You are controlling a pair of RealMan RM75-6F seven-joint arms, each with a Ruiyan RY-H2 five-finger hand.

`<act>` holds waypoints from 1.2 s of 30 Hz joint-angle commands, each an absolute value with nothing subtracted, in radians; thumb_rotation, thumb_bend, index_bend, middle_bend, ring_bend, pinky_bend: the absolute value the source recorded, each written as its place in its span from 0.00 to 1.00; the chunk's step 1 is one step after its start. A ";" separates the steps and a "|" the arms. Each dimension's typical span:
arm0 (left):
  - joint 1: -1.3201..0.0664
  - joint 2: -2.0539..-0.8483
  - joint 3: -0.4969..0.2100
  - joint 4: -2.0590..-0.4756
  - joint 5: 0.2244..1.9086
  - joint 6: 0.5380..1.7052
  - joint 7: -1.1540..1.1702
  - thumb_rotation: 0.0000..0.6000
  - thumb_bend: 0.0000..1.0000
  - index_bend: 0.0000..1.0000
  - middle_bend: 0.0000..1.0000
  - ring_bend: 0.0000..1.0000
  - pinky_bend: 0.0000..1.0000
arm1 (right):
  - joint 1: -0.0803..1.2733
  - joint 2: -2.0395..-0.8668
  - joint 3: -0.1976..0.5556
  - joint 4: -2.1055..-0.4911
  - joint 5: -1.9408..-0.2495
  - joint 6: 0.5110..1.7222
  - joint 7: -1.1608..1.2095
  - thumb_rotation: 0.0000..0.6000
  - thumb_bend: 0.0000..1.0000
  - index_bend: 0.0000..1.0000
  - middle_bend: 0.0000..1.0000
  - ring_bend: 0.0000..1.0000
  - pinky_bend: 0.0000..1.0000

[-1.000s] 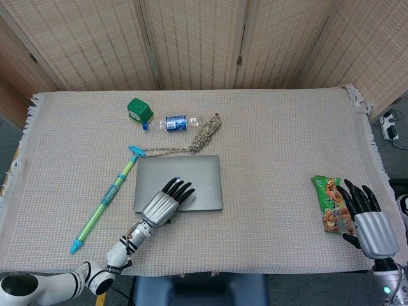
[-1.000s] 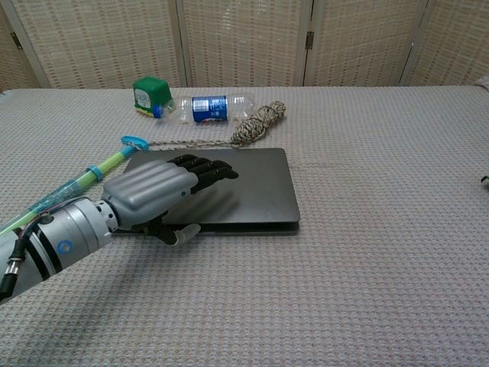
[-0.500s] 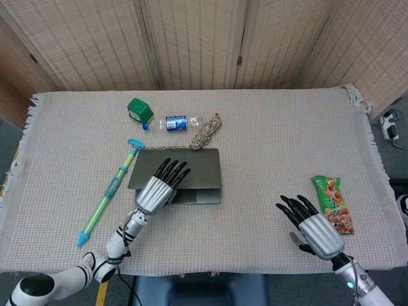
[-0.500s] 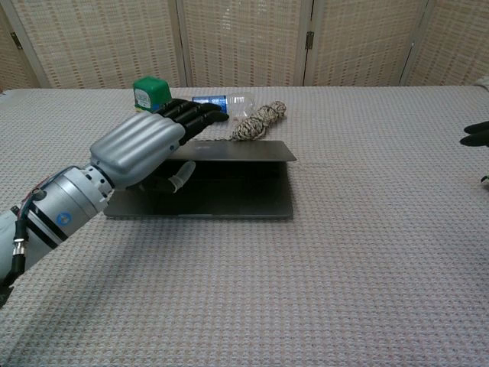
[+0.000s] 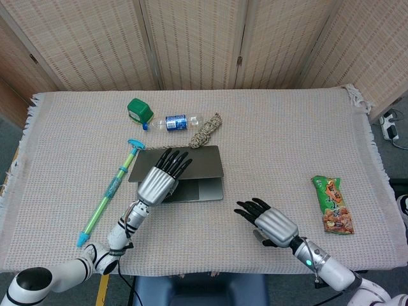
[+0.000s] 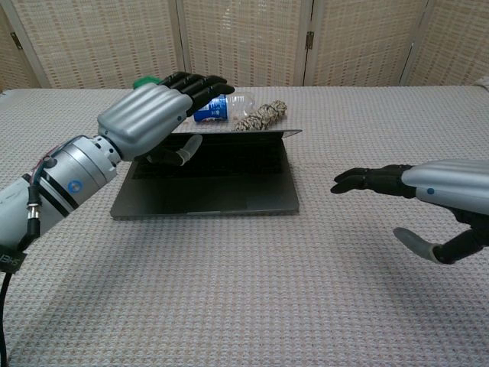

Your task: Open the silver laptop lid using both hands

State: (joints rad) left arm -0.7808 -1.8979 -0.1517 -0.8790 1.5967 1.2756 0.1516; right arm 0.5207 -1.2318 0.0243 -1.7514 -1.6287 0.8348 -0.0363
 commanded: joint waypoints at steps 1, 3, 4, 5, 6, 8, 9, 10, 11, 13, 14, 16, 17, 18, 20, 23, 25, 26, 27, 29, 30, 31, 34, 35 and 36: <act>-0.782 -1.893 -0.149 -0.886 1.594 1.275 0.155 1.00 0.65 0.00 0.07 0.03 0.00 | 0.600 -1.301 0.075 -1.723 -1.547 0.746 -0.013 1.00 0.87 0.00 0.00 0.01 0.00; -0.782 -1.891 -0.148 -0.891 1.594 1.275 0.158 1.00 0.65 0.00 0.07 0.03 0.00 | 0.632 -1.329 0.092 -1.702 -1.515 0.712 -0.015 1.00 0.91 0.00 0.00 0.01 0.00; -0.782 -1.891 -0.148 -0.893 1.593 1.275 0.160 1.00 0.65 0.00 0.07 0.03 0.00 | 0.646 -1.344 0.100 -1.690 -1.500 0.698 -0.017 1.00 0.92 0.00 0.00 0.02 0.00; -0.783 -1.890 -0.147 -0.896 1.592 1.276 0.162 1.00 0.65 0.00 0.07 0.03 0.00 | 0.665 -1.365 0.110 -1.672 -1.481 0.682 -0.019 1.00 0.93 0.00 0.00 0.02 0.00; -0.783 -1.889 -0.146 -0.898 1.592 1.276 0.163 1.00 0.65 0.00 0.07 0.03 0.00 | 0.678 -1.381 0.117 -1.657 -1.467 0.672 -0.019 1.00 0.94 0.00 0.00 0.02 0.00; -0.784 -1.887 -0.145 -0.903 1.591 1.276 0.167 1.00 0.65 0.00 0.07 0.03 0.00 | 0.706 -1.416 0.130 -1.618 -1.437 0.649 -0.029 1.00 0.95 0.00 0.00 0.02 0.00; -0.784 -1.887 -0.145 -0.904 1.590 1.277 0.169 1.00 0.65 0.00 0.07 0.03 0.00 | 0.716 -1.429 0.134 -1.602 -1.424 0.641 -0.032 1.00 0.95 0.00 0.00 0.02 0.00; -0.784 -1.886 -0.145 -0.906 1.590 1.276 0.169 1.00 0.65 0.00 0.07 0.03 0.00 | 0.726 -1.443 0.138 -1.587 -1.410 0.633 -0.034 1.00 0.95 0.00 0.00 0.02 0.00; -0.785 -1.885 -0.145 -0.909 1.588 1.275 0.170 1.00 0.65 0.00 0.07 0.03 0.00 | 0.739 -1.459 0.143 -1.568 -1.392 0.622 -0.034 1.00 0.95 0.00 0.00 0.02 0.00; -0.786 -1.884 -0.145 -0.910 1.586 1.273 0.172 1.00 0.65 0.00 0.07 0.03 0.00 | 0.756 -1.482 0.147 -1.539 -1.367 0.608 -0.041 1.00 0.95 0.00 0.00 0.03 0.00; -0.786 -1.884 -0.144 -0.911 1.585 1.272 0.174 1.00 0.65 0.00 0.07 0.03 0.00 | 0.766 -1.497 0.147 -1.521 -1.352 0.603 -0.052 1.00 0.95 0.00 0.00 0.03 0.00; -0.788 -1.885 -0.144 -0.909 1.584 1.271 0.173 1.00 0.65 0.00 0.07 0.03 0.00 | 0.777 -1.522 0.144 -1.496 -1.336 0.601 -0.070 1.00 0.95 0.00 0.00 0.03 0.00; -0.789 -1.886 -0.143 -0.907 1.583 1.269 0.173 1.00 0.65 0.00 0.07 0.03 0.00 | 0.784 -1.536 0.142 -1.482 -1.326 0.600 -0.078 1.00 0.95 0.00 0.00 0.03 0.00; -0.790 -1.887 -0.143 -0.906 1.582 1.268 0.173 1.00 0.65 0.00 0.07 0.03 0.00 | 0.788 -1.546 0.140 -1.473 -1.319 0.598 -0.083 1.00 0.95 0.00 0.00 0.03 0.00; -0.792 -1.889 -0.143 -0.905 1.582 1.267 0.172 1.00 0.65 0.00 0.07 0.03 0.00 | 0.799 -1.565 0.135 -1.453 -1.304 0.593 -0.092 1.00 0.95 0.00 0.00 0.03 0.00; -0.796 -1.891 -0.145 -0.904 1.580 1.265 0.171 1.00 0.65 0.00 0.07 0.03 0.00 | 0.811 -1.583 0.130 -1.433 -1.291 0.591 -0.103 1.00 0.95 0.00 0.00 0.03 0.00; -0.800 -1.894 -0.148 -0.902 1.577 1.263 0.171 1.00 0.65 0.00 0.07 0.03 0.00 | 0.818 -1.591 0.126 -1.423 -1.282 0.587 -0.108 1.00 0.95 0.00 0.00 0.03 0.00; -0.803 -1.895 -0.149 -0.902 1.575 1.259 0.171 1.00 0.65 0.00 0.07 0.02 0.00 | 0.823 -1.595 0.123 -1.415 -1.275 0.585 -0.115 1.00 0.95 0.00 0.00 0.03 0.00; -0.805 -1.895 -0.151 -0.903 1.573 1.256 0.172 1.00 0.65 0.00 0.07 0.02 0.00 | 0.826 -1.599 0.121 -1.411 -1.270 0.584 -0.120 1.00 0.95 0.00 0.00 0.03 0.00; -0.810 -1.897 -0.154 -0.903 1.570 1.251 0.176 1.00 0.65 0.00 0.07 0.02 0.00 | 0.831 -1.605 0.118 -1.405 -1.262 0.584 -0.128 1.00 0.95 0.00 0.00 0.03 0.00; -0.813 -1.898 -0.156 -0.903 1.568 1.248 0.178 1.00 0.65 0.00 0.07 0.02 0.00 | 0.834 -1.609 0.116 -1.402 -1.258 0.584 -0.133 1.00 0.95 0.00 0.00 0.03 0.00; -0.815 -1.899 -0.158 -0.904 1.565 1.244 0.181 1.00 0.65 0.00 0.07 0.02 0.00 | 0.835 -1.611 0.115 -1.399 -1.256 0.585 -0.136 1.00 0.95 0.00 0.00 0.03 0.00; -0.824 -1.901 -0.173 -0.912 1.546 1.226 0.191 1.00 0.65 0.00 0.07 0.02 0.00 | 0.845 -1.621 0.109 -1.389 -1.245 0.588 -0.155 1.00 0.95 0.00 0.00 0.03 0.00; -0.826 -1.902 -0.180 -0.916 1.538 1.223 0.191 1.00 0.65 0.00 0.07 0.02 0.00 | 0.848 -1.622 0.108 -1.388 -1.241 0.590 -0.162 1.00 0.95 0.00 0.00 0.03 0.00; -0.827 -1.903 -0.187 -0.920 1.530 1.221 0.192 1.00 0.65 0.00 0.07 0.01 0.00 | 0.849 -1.624 0.107 -1.387 -1.237 0.593 -0.168 1.00 0.95 0.00 0.00 0.03 0.00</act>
State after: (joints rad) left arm -0.8238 -1.9014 -0.1794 -0.9147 1.5383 1.2257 0.1895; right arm 0.8459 -1.6209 0.1092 -1.3898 -1.2418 0.5900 -0.1621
